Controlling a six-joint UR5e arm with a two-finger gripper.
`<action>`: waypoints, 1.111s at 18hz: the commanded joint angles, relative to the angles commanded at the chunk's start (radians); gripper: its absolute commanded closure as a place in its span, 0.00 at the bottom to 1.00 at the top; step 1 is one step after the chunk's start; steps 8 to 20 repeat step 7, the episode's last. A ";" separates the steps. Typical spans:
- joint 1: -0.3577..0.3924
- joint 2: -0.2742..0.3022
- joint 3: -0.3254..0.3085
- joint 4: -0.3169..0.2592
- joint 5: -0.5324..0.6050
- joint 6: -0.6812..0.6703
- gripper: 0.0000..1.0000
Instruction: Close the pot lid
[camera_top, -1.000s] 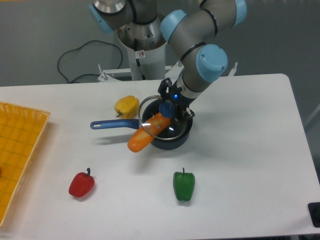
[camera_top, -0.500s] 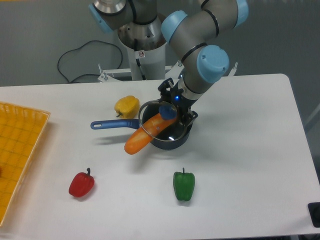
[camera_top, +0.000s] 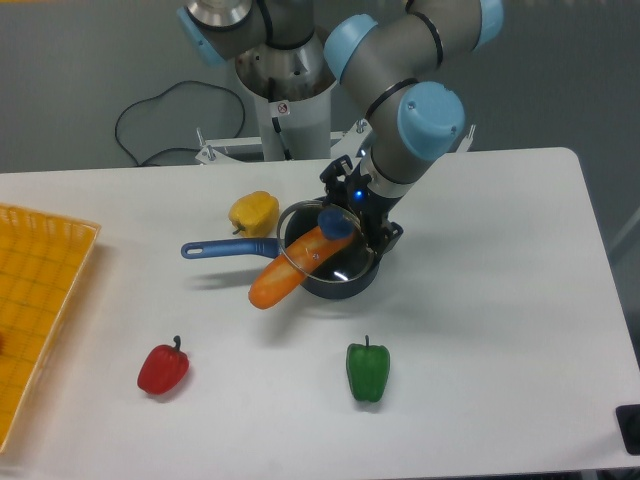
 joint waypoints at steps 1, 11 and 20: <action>0.000 -0.003 0.028 -0.009 0.002 0.000 0.00; 0.006 0.023 0.042 -0.002 0.087 0.009 0.00; 0.006 0.023 0.042 -0.002 0.087 0.009 0.00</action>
